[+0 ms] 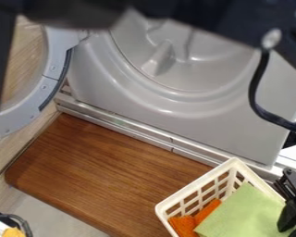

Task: Take the green cloth out of the white basket and put it on the left side of the table

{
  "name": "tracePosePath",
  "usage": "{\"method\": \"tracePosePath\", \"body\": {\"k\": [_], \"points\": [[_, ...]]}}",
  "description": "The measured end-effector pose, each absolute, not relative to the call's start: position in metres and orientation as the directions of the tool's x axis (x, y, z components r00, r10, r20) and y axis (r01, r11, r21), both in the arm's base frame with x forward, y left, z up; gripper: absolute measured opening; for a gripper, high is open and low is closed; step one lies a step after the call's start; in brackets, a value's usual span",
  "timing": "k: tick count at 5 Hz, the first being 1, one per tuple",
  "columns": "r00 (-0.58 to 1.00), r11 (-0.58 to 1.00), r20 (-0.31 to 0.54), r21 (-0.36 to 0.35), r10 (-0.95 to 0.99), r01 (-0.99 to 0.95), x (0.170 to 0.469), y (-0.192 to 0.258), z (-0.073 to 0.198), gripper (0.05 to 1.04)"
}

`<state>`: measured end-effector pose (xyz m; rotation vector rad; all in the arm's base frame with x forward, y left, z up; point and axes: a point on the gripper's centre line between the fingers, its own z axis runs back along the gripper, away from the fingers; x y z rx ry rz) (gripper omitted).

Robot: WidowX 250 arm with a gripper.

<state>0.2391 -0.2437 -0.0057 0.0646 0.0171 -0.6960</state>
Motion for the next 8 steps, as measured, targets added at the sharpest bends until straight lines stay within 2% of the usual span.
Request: {"method": "tracePosePath", "body": {"k": [1,2,4,5,6,7,8], "points": [[0.762,0.760,-0.038,0.054,-0.647,0.648,0.240,-0.245,-0.004,0.065],[0.758,0.754,-0.038,0.075,-0.652,0.652,0.244,-0.245,0.003,0.050],[0.751,0.763,0.133,0.144,-0.646,0.631,0.249,-0.248,0.090,0.050],[0.774,0.804,0.217,0.127,-0.594,0.582,0.248,-0.229,0.128,0.073],[0.769,0.779,0.124,0.089,-0.627,0.620,0.247,-0.231,0.099,0.222],[0.754,0.754,0.038,0.070,-0.656,0.653,0.237,-0.246,0.062,0.485],[0.754,0.754,0.020,0.068,-0.656,0.654,0.223,-0.256,0.035,0.797]]}}
